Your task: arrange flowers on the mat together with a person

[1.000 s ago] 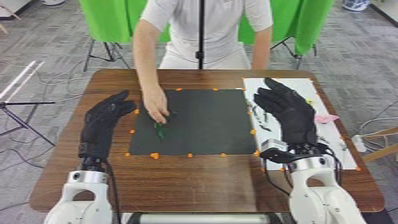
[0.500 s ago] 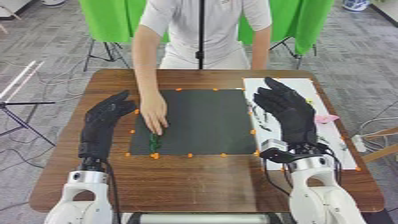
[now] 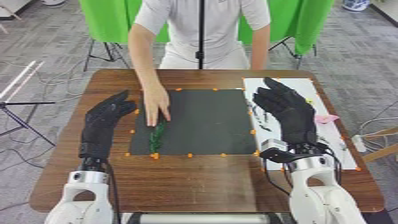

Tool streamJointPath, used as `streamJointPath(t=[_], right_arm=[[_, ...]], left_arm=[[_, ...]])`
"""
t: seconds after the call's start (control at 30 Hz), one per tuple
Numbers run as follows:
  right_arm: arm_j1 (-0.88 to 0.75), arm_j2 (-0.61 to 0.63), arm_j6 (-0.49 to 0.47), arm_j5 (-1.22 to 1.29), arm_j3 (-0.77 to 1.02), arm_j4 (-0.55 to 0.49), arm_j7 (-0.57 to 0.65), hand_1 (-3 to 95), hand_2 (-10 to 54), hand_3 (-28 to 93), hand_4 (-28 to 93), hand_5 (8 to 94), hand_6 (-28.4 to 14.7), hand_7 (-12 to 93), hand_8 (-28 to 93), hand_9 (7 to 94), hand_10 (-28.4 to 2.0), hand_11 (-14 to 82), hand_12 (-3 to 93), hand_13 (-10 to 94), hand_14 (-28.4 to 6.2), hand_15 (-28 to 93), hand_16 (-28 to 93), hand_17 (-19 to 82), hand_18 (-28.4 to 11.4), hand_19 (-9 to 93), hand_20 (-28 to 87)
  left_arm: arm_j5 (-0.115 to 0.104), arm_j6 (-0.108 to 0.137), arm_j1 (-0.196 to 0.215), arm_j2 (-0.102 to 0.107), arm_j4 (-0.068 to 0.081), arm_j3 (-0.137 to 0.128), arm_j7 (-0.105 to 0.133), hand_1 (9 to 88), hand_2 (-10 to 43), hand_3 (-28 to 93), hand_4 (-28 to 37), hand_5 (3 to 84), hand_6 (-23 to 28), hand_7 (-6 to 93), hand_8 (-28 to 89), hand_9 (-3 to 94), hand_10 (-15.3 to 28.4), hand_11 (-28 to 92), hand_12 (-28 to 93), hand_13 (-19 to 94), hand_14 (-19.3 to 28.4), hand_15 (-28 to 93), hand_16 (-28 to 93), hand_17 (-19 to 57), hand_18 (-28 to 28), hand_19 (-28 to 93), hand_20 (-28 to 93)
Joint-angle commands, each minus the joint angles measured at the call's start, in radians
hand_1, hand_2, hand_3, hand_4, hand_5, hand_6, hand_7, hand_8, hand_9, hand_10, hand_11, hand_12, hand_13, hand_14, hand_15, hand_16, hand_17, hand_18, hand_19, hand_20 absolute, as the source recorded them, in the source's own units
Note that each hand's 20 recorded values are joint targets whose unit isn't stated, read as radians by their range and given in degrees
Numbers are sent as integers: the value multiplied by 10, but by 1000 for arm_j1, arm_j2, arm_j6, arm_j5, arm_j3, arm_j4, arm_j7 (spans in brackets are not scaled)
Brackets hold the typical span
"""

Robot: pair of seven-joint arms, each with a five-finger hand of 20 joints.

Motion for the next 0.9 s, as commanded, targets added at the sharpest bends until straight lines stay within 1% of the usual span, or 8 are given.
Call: streamJointPath(t=[0.03, 0.13, 0.33, 0.47, 0.63, 0.7, 0.8, 0.9], right_arm=[[-4, 1, 1, -5, -4, -6, -6, 104, 31, 761, -155, 482, -9, 108, -65, 507, -155, 68, 181, 417, -155, 130, 245, 173, -170, 164, 286], [-5, -6, 0, -7, 0, -6, -10, 105, 30, 761, -155, 482, -9, 108, -65, 507, -155, 67, 181, 418, -156, 130, 246, 173, -170, 165, 286], [-5, -9, -5, -9, 1, -6, -17, 106, 29, 761, -155, 484, -11, 107, -65, 510, -157, 68, 182, 433, -157, 134, 249, 185, -163, 210, 316], [-2, -5, 25, -8, -8, -6, -52, 112, 24, 764, -155, 488, -11, 111, -66, 517, -155, 69, 183, 441, -150, 135, 249, 185, -163, 213, 319], [2, 22, 75, -20, 17, -26, -89, 149, -7, 764, -159, 499, -6, 126, -70, 536, -148, 73, 182, 466, -136, 144, 246, 192, -163, 217, 322], [1, 36, 121, -88, 45, -48, -73, 176, -19, 753, -169, 504, -6, 133, -75, 549, -145, 76, 182, 477, -130, 149, 242, 197, -161, 213, 320], [-8, 57, 182, -348, 119, -73, -32, 218, -62, 732, -200, 519, -10, 150, -84, 575, -140, 90, 182, 498, -124, 158, 233, 209, -160, 234, 333], [-26, 94, 165, -589, 221, -96, 22, 246, -94, 726, -258, 550, -16, 163, -89, 614, -137, 118, 182, 541, -121, 173, 226, 230, -152, 275, 351]], left_arm=[[4, -5, 7, -8, 4, 1, -7, 284, -18, 644, -190, 485, 54, 149, -55, 482, 139, 230, 153, 370, 187, 278, 27, 13, 166, 192, 210], [2, -5, 7, -8, 3, 1, -14, 284, -18, 644, -190, 486, 54, 149, -55, 482, 139, 230, 153, 369, 187, 277, 27, 12, 166, 194, 211], [3, 0, 8, -7, 3, 2, -11, 284, -18, 645, -191, 485, 54, 150, -55, 482, 139, 230, 153, 369, 187, 277, 27, 12, 166, 194, 211], [5, 1, 10, -6, 1, 3, -11, 285, -17, 643, -191, 485, 55, 149, -55, 482, 140, 230, 152, 369, 187, 279, 27, 12, 166, 194, 211], [5, -1, 10, -6, 0, 3, -14, 285, -17, 645, -191, 486, 54, 150, -55, 482, 139, 230, 153, 370, 187, 279, 27, 12, 166, 194, 210], [7, 1, 9, -6, 0, 2, -17, 285, -17, 644, -192, 485, 55, 150, -55, 482, 140, 229, 153, 370, 187, 279, 27, 12, 166, 195, 211], [11, 2, 10, -6, -2, -1, -20, 285, -17, 644, -193, 485, 55, 150, -55, 482, 140, 229, 153, 369, 187, 279, 27, 12, 166, 194, 210], [11, 6, 14, -4, -6, -4, -23, 285, -16, 644, -192, 485, 55, 149, -55, 481, 138, 229, 152, 369, 187, 280, 27, 12, 165, 194, 210]])
